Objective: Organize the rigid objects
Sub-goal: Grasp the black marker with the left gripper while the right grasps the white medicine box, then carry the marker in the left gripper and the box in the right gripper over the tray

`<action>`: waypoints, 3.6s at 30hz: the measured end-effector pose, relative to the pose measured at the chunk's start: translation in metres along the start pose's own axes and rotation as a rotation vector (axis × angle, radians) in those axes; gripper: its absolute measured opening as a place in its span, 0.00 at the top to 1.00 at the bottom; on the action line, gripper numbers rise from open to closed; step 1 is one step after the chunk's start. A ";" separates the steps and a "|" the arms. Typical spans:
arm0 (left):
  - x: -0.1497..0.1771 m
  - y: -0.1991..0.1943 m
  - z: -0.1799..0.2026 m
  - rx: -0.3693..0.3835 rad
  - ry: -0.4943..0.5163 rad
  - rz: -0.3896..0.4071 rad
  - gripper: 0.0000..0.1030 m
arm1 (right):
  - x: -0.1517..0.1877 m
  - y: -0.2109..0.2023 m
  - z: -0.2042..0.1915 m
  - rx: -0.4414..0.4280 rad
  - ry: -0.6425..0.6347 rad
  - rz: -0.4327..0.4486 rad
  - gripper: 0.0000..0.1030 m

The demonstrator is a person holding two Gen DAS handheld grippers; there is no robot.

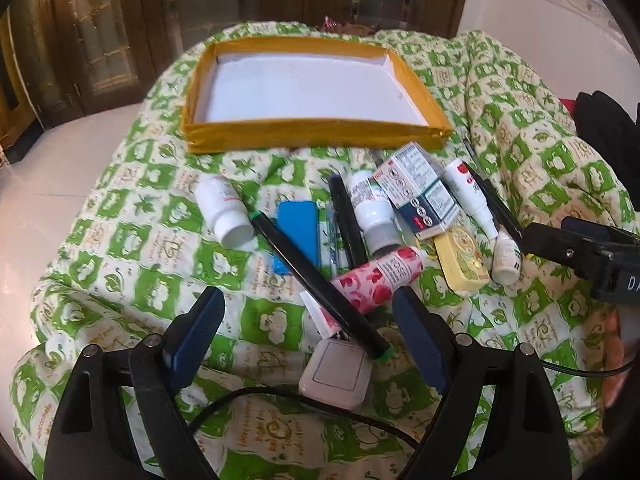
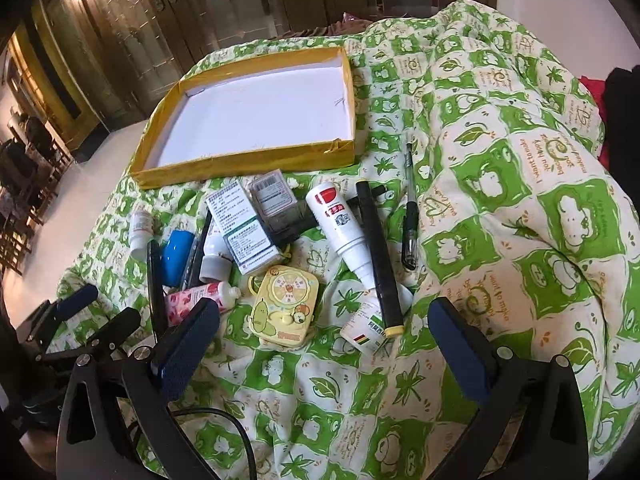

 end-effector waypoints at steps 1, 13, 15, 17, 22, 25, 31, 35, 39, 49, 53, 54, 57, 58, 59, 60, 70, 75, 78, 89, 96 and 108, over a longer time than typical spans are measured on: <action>0.000 0.003 0.001 0.005 0.005 -0.018 0.16 | 0.001 0.000 0.000 0.002 -0.003 -0.004 0.01; -0.023 0.040 -0.009 0.075 -0.109 -0.178 0.42 | 0.003 0.004 -0.006 0.002 -0.032 -0.014 0.01; -0.024 0.051 -0.009 0.078 -0.121 -0.216 0.53 | 0.003 0.005 -0.007 -0.002 -0.037 -0.017 0.01; -0.024 0.054 -0.007 0.093 -0.125 -0.222 0.70 | 0.003 0.005 -0.007 -0.008 -0.038 -0.023 0.01; -0.017 0.042 -0.011 0.121 -0.155 -0.163 0.88 | -0.001 0.006 -0.008 -0.030 -0.050 -0.026 0.08; -0.012 0.030 -0.021 0.165 -0.192 -0.127 0.88 | -0.002 0.008 -0.009 -0.062 -0.062 -0.047 0.24; -0.009 0.025 -0.027 0.203 -0.187 -0.104 0.88 | -0.016 0.022 -0.021 -0.184 -0.095 -0.109 0.53; -0.020 0.027 -0.030 0.213 -0.199 -0.090 0.88 | -0.039 0.027 -0.034 -0.159 -0.161 -0.084 0.53; -0.022 0.028 -0.030 0.199 -0.198 -0.093 0.88 | -0.053 0.037 -0.053 -0.136 -0.221 -0.073 0.53; -0.022 0.029 -0.025 0.167 -0.185 -0.083 0.88 | -0.050 0.063 -0.060 -0.083 -0.249 -0.101 0.69; -0.021 0.021 -0.030 0.186 -0.207 -0.041 0.88 | -0.047 0.056 -0.054 -0.114 -0.224 -0.081 0.69; -0.021 0.018 -0.031 0.193 -0.215 -0.029 0.88 | -0.046 0.052 -0.053 -0.126 -0.220 -0.076 0.69; -0.021 0.013 -0.036 0.215 -0.236 -0.004 0.88 | -0.041 0.041 -0.052 -0.164 -0.217 -0.054 0.69; -0.022 0.011 -0.037 0.222 -0.242 0.002 0.88 | -0.039 0.038 -0.052 -0.177 -0.217 -0.049 0.69; -0.022 0.010 -0.038 0.228 -0.247 0.008 0.88 | -0.038 0.037 -0.053 -0.184 -0.217 -0.047 0.69; -0.022 0.009 -0.039 0.232 -0.253 0.013 0.88 | -0.038 0.036 -0.055 -0.190 -0.219 -0.045 0.69; -0.024 0.000 -0.049 0.272 -0.292 0.027 0.88 | -0.035 0.025 -0.059 -0.206 -0.231 -0.017 0.69; -0.032 -0.009 -0.052 0.270 -0.274 0.039 0.88 | -0.046 0.024 -0.062 -0.202 -0.233 -0.024 0.69; -0.038 -0.013 -0.054 0.262 -0.267 0.046 0.88 | -0.053 0.019 -0.064 -0.199 -0.244 -0.015 0.69; -0.076 -0.033 -0.054 0.241 -0.237 0.085 0.88 | -0.097 0.005 -0.081 -0.213 -0.292 0.038 0.69; -0.100 -0.032 -0.057 0.212 -0.235 0.079 0.88 | -0.128 0.005 -0.082 -0.268 -0.264 0.066 0.69; -0.143 -0.006 -0.056 0.215 -0.254 0.067 0.88 | -0.170 0.031 -0.060 -0.278 -0.197 0.043 0.69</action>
Point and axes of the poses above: each gripper's, at about its wrist camera, not at the fingertips, and y roughly the way its jaws point, z to its right, x to its underside, the point moved 5 cm from there along y, roughly the way its jaws point, and after that the axes turned 15 degrees about -z, right-handed, at the moved point
